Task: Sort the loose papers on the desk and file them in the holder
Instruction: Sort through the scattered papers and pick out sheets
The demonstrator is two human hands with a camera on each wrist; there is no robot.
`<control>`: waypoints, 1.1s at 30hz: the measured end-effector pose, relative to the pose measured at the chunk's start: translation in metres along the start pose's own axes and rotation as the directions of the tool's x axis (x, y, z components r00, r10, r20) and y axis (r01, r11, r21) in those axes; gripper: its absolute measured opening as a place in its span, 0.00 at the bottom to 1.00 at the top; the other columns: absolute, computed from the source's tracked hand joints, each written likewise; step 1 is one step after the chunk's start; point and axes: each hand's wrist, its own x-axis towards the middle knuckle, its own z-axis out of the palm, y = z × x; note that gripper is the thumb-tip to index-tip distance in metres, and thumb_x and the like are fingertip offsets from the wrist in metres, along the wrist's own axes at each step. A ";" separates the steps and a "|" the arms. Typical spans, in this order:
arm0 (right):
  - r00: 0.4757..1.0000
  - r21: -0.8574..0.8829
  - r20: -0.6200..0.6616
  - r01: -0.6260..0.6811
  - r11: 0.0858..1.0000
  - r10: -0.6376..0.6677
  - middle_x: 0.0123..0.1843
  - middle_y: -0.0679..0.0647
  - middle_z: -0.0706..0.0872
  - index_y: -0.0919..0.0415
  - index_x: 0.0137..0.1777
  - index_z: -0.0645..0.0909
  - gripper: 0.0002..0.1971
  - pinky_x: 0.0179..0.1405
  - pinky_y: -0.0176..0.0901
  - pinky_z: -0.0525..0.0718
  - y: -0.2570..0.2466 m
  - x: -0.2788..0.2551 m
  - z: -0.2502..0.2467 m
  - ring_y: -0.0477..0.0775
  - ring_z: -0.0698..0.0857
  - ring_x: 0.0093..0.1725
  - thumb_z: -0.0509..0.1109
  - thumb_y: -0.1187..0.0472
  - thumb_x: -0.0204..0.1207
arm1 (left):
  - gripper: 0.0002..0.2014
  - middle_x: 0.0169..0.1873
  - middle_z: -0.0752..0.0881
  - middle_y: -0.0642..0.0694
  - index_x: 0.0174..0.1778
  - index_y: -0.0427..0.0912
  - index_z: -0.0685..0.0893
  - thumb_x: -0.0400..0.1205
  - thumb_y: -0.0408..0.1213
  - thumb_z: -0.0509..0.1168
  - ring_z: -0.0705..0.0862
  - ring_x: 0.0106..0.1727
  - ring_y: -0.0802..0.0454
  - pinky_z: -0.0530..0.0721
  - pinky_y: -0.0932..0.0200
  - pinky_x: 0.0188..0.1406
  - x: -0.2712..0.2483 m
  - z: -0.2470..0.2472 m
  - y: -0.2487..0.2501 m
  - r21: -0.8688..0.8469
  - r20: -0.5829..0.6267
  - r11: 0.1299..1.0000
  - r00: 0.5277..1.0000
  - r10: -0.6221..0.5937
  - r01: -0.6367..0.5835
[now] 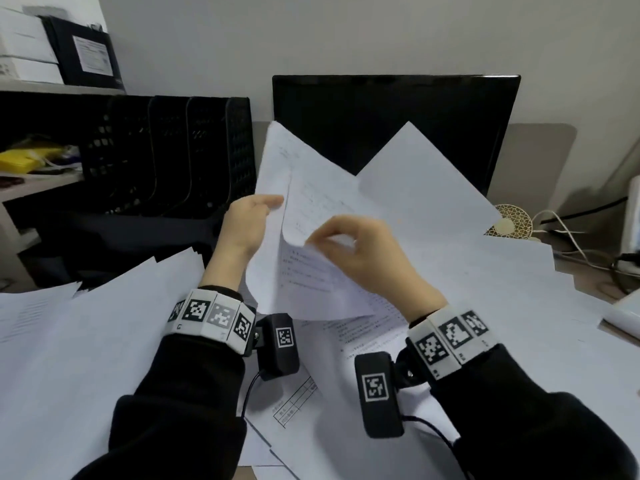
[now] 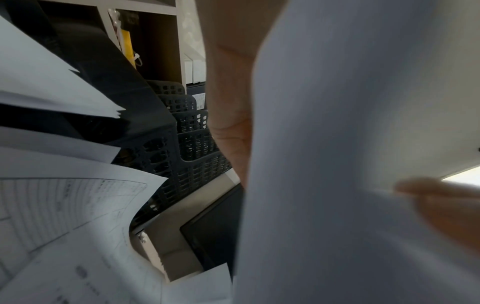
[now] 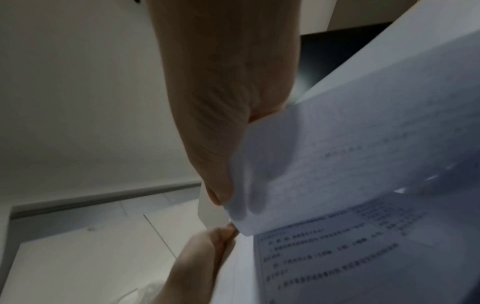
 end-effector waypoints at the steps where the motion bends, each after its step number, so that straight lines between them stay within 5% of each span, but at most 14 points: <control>1: 0.998 0.020 0.064 -0.012 1.000 0.011 0.43 0.41 0.90 0.57 0.47 0.90 0.05 0.48 0.27 0.80 -0.001 -0.002 0.007 0.36 0.86 0.45 0.73 0.64 0.76 | 0.14 0.58 0.85 0.48 0.58 0.43 0.87 0.82 0.38 0.59 0.81 0.63 0.50 0.76 0.52 0.68 0.000 0.000 0.000 -0.053 0.021 0.998 0.999 -0.037 0.038; 3: 0.991 0.064 0.136 -0.021 0.998 0.012 0.42 0.41 0.90 0.59 0.47 0.90 0.05 0.44 0.22 0.76 -0.003 -0.007 0.018 0.33 0.85 0.41 0.72 0.65 0.76 | 0.17 0.53 0.86 0.46 0.52 0.42 0.86 0.78 0.51 0.64 0.83 0.56 0.47 0.79 0.49 0.63 -0.002 0.000 -0.001 -0.074 0.062 0.995 0.996 -0.064 0.069; 4: 0.988 0.091 0.153 -0.035 0.995 0.021 0.41 0.42 0.89 0.60 0.47 0.90 0.05 0.42 0.21 0.75 -0.004 -0.008 0.020 0.31 0.83 0.38 0.72 0.66 0.76 | 0.18 0.57 0.86 0.44 0.57 0.42 0.85 0.78 0.50 0.67 0.83 0.58 0.46 0.80 0.48 0.64 -0.003 0.000 -0.002 -0.029 0.076 0.998 0.996 -0.054 0.056; 7: 0.981 0.129 0.188 -0.069 0.989 0.044 0.37 0.38 0.87 0.61 0.48 0.90 0.06 0.37 0.22 0.74 -0.007 -0.010 0.022 0.31 0.82 0.34 0.72 0.67 0.76 | 0.30 0.72 0.76 0.49 0.75 0.43 0.73 0.75 0.31 0.71 0.74 0.73 0.52 0.74 0.59 0.65 -0.006 -0.001 -0.008 0.182 0.083 0.983 0.997 0.008 -0.023; 10: 0.949 0.162 0.295 -0.164 0.973 0.111 0.48 0.47 0.91 0.54 0.53 0.89 0.09 0.46 0.34 0.81 -0.003 -0.008 0.013 0.38 0.85 0.41 0.74 0.54 0.75 | 0.33 0.71 0.76 0.51 0.76 0.43 0.73 0.73 0.24 0.69 0.73 0.73 0.55 0.73 0.63 0.62 -0.007 -0.004 -0.007 0.192 0.073 0.979 0.996 0.051 -0.065; 12: 0.927 0.254 0.324 -0.279 0.926 0.190 0.56 0.44 0.89 0.50 0.58 0.86 0.17 0.59 0.40 0.82 0.004 -0.007 0.001 0.38 0.86 0.55 0.67 0.42 0.77 | 0.33 0.67 0.76 0.54 0.76 0.43 0.73 0.74 0.23 0.69 0.75 0.69 0.58 0.76 0.70 0.54 -0.009 -0.006 -0.003 0.124 0.045 0.989 0.996 0.079 -0.084; 16: 0.897 0.297 0.065 -0.436 0.850 0.438 0.67 0.43 0.80 0.51 0.69 0.77 0.21 0.61 0.39 0.76 0.026 -0.004 -0.027 0.45 0.77 0.70 0.58 0.42 0.82 | 0.30 0.62 0.76 0.56 0.73 0.43 0.74 0.75 0.20 0.68 0.76 0.61 0.63 0.77 0.83 0.36 -0.013 -0.012 0.006 -0.057 0.008 0.984 0.986 0.169 -0.168; 18: 0.845 0.229 -0.018 -0.517 0.825 0.534 0.75 0.49 0.73 0.56 0.77 0.68 0.26 0.60 0.37 0.71 0.041 -0.006 -0.035 0.47 0.72 0.74 0.61 0.45 0.83 | 0.30 0.63 0.77 0.56 0.72 0.43 0.75 0.75 0.19 0.69 0.77 0.62 0.64 0.78 0.83 0.42 -0.012 -0.016 0.009 -0.103 -0.007 0.972 0.977 0.212 -0.212; 20: 0.781 0.216 -0.034 -0.603 0.768 0.624 0.80 0.52 0.66 0.58 0.80 0.61 0.31 0.63 0.40 0.69 0.054 -0.008 -0.039 0.51 0.69 0.76 0.63 0.46 0.82 | 0.30 0.65 0.79 0.56 0.72 0.43 0.77 0.74 0.21 0.71 0.76 0.68 0.64 0.81 0.72 0.58 -0.010 -0.018 0.011 -0.117 -0.030 0.961 0.968 0.251 -0.252; 24: 0.696 0.412 -0.059 -0.636 0.653 0.715 0.68 0.55 0.79 0.61 0.76 0.66 0.28 0.53 0.44 0.82 0.064 -0.009 -0.043 0.55 0.82 0.63 0.68 0.52 0.80 | 0.31 0.66 0.80 0.56 0.72 0.44 0.77 0.73 0.22 0.72 0.75 0.70 0.67 0.78 0.60 0.70 -0.009 -0.021 0.017 -0.134 -0.071 0.946 0.955 0.288 -0.295; 28: 0.744 0.495 -0.140 -0.519 0.697 0.653 0.48 0.54 0.87 0.61 0.55 0.79 0.06 0.43 0.40 0.83 0.064 -0.007 -0.048 0.48 0.85 0.42 0.68 0.65 0.79 | 0.30 0.66 0.80 0.55 0.72 0.45 0.77 0.74 0.23 0.73 0.76 0.70 0.64 0.79 0.55 0.70 -0.009 -0.022 0.019 -0.129 -0.067 0.943 0.951 0.301 -0.307; 33: 0.725 0.395 -0.349 -0.461 0.795 0.594 0.38 0.52 0.82 0.54 0.40 0.79 0.08 0.39 0.40 0.77 0.076 -0.008 -0.055 0.50 0.79 0.40 0.68 0.69 0.75 | 0.29 0.67 0.78 0.54 0.73 0.43 0.75 0.76 0.26 0.72 0.74 0.69 0.64 0.71 0.80 0.64 -0.006 -0.022 0.009 0.016 -0.081 0.956 0.952 0.295 -0.294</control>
